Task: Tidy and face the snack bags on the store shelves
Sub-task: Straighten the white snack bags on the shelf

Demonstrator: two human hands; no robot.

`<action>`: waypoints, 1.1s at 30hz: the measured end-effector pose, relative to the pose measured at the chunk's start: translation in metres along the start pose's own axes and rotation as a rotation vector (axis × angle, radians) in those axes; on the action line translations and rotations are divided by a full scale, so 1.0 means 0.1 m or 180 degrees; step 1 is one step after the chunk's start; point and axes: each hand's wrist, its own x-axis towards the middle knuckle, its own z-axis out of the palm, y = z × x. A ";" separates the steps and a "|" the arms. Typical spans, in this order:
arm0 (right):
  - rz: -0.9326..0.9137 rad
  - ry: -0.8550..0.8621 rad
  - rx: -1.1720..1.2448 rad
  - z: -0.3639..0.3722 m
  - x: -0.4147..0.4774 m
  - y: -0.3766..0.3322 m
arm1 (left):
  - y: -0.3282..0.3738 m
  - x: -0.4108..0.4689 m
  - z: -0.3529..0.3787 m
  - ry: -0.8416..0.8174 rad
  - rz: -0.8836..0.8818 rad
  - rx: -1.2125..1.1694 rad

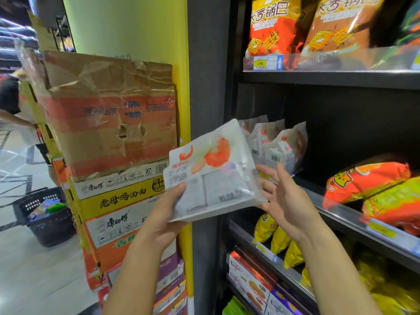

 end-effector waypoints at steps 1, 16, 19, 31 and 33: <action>-0.0021 -0.0014 0.0022 0.01 -0.02 -0.02 | -0.03 -0.01 -0.03 0.0035 -0.0103 -0.0209; 0.0206 -0.0355 -0.0858 0.09 -0.16 -0.08 | 0.01 -0.19 0.02 0.0041 0.0109 0.0557; 0.0479 -0.0277 -0.0722 0.06 -0.15 -0.06 | 0.08 -0.28 0.10 0.0153 0.0220 0.0904; 0.1259 -0.0281 0.0577 0.00 -0.18 -0.16 | 0.35 -0.40 0.19 0.0123 -0.0030 0.1075; 0.1139 -0.0242 0.0548 0.00 -0.18 -0.14 | 0.34 -0.40 0.17 0.0132 -0.0021 0.1048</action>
